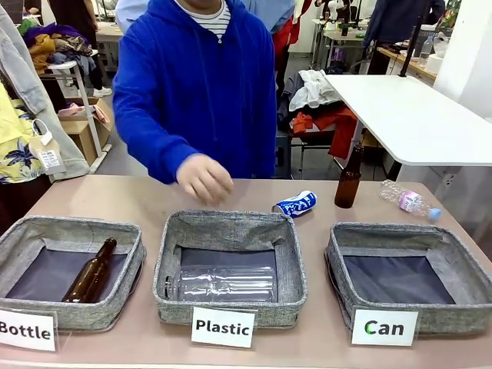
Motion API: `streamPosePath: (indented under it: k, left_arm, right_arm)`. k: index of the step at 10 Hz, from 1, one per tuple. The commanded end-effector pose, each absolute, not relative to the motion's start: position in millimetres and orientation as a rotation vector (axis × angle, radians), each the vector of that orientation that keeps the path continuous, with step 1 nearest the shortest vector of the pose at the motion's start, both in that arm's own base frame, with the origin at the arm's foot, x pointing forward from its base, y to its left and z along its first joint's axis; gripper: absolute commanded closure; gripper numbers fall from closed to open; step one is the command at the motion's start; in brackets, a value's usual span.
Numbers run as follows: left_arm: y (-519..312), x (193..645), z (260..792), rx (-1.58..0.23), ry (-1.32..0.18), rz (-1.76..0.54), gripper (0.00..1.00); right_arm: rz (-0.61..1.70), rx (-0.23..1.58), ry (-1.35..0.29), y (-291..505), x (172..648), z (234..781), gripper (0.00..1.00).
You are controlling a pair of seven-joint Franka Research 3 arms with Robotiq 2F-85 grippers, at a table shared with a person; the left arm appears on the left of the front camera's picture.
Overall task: Sort the can waste into the basket.
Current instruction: Pick up the can waste from the table and place it in the right Fabric basket.
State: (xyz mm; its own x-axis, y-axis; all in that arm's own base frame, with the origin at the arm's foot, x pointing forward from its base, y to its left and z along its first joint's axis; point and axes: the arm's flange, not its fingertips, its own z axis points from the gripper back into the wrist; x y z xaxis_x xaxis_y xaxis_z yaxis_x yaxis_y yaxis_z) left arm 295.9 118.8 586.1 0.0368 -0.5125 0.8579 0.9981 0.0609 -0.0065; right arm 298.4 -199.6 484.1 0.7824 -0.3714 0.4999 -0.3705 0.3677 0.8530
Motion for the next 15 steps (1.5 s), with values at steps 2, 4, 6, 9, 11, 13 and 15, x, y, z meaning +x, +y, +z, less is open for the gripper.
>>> streamPosePath:
  k: [2,4,6,9,11,13,15]
  left_arm:
    - [2.1,352.5,596.6,-0.799,-0.666,-1.572,0.63]
    - [-123.8,402.4,586.6,-0.839,-0.675,-1.765,0.63]
    - [-255.0,422.9,544.9,-0.941,-0.606,-1.925,0.63]
    - [-446.8,399.2,469.8,-1.050,-0.652,-2.019,0.63]
    - [-514.2,387.2,455.9,-1.095,-0.574,-2.003,0.63]
    - [-540.4,388.1,463.5,-0.936,-0.713,-2.020,0.63]
    - [-540.4,380.0,450.1,-1.038,-0.656,-2.027,0.63]
  right_arm:
    - [0.215,1.200,-0.508,-206.7,279.1,487.6,0.00]
    - [0.174,0.941,-0.263,-216.7,245.3,486.4,0.00]
    - [0.087,0.829,-0.276,-249.3,210.8,497.2,0.00]
    - [-0.078,0.991,-0.515,-308.3,181.6,502.0,0.00]
    - [-0.034,0.898,-0.428,-298.2,171.3,503.0,0.00]
    - [-0.034,0.898,-0.428,-298.2,171.3,503.0,0.00]
    - [-0.034,0.898,-0.428,-298.2,171.3,503.0,0.00]
